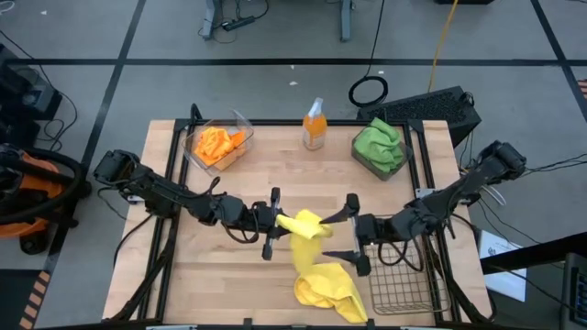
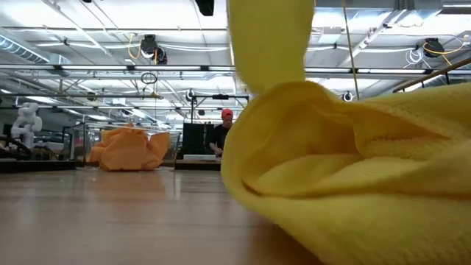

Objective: Sort microfiber towel by color & place in baskets
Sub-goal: Put the top yellow microfiber cloth into the wire basket

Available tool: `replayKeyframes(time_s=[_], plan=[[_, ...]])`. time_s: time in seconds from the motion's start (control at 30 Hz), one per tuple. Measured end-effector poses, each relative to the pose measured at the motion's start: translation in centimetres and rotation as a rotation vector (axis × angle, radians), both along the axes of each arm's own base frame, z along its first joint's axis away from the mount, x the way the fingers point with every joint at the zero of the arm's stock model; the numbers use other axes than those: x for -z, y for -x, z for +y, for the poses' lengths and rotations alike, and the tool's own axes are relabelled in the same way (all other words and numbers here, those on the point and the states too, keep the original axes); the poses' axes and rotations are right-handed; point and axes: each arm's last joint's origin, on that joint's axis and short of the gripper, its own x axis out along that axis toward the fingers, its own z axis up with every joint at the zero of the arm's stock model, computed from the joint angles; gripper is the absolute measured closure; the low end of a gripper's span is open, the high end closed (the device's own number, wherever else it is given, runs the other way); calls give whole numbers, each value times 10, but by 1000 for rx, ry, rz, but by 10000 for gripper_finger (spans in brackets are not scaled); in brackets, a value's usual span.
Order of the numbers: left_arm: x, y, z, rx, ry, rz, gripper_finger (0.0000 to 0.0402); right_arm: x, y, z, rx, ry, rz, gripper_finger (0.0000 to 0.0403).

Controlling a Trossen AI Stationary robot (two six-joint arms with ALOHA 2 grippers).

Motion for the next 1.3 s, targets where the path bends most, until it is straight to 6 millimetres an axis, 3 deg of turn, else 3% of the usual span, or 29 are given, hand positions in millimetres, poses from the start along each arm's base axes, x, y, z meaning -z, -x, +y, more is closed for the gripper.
replayKeyframes(time_s=[0.13,0.27,0.5,0.7,0.83,1.03,1.17,1.3], plan=[[0,0,1,-3,-7,-3,379,-1,20,9,72,26,48,69],[-2,-2,7,-22,0,-26,379,16,31,23,138,49,168,76],[-13,-2,11,6,32,-127,379,57,13,36,250,62,291,89],[-13,-2,11,26,33,-131,379,78,-7,30,396,130,293,99],[-14,-2,10,73,30,-139,379,81,-17,25,438,145,273,169],[-12,0,3,201,19,-125,379,65,-15,20,411,269,232,374],[-6,1,-2,229,31,-54,379,45,-6,15,461,316,174,387],[-1,0,0,223,24,1,379,26,1,13,403,339,113,394]])
